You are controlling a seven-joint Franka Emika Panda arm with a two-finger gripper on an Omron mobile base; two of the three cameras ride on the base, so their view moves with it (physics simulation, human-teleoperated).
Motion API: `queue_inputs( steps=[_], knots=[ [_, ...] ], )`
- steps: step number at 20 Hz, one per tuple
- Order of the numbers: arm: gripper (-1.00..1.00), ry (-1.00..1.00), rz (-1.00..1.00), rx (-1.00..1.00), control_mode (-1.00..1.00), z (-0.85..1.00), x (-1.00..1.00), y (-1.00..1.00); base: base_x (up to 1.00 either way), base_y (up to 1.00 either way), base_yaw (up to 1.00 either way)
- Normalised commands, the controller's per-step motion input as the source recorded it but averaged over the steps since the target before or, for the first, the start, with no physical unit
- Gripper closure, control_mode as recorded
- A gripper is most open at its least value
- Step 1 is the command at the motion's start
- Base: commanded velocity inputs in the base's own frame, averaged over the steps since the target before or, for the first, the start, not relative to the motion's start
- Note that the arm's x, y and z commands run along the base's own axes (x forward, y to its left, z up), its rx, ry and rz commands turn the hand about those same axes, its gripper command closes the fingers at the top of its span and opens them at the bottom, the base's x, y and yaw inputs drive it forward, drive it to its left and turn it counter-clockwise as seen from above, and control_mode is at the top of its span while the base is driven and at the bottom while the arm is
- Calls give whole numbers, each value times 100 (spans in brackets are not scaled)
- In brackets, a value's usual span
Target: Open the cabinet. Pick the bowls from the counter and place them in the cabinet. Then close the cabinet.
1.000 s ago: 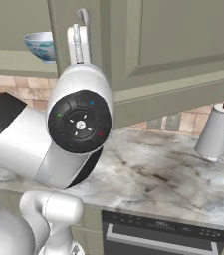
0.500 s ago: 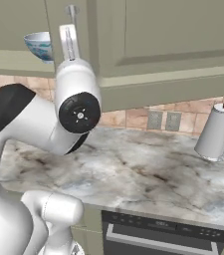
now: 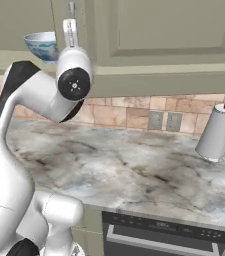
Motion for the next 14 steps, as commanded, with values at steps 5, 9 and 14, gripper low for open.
queue_inputs(
  steps=[5,9,14],
  knots=[
    [-100,13,4,0,-100,4,100,0,0,0,0],
    [-100,14,5,0,-100,0,100,0,0,0,0],
    [-100,13,4,0,-100,0,100,0,0,0,0]
  ],
)
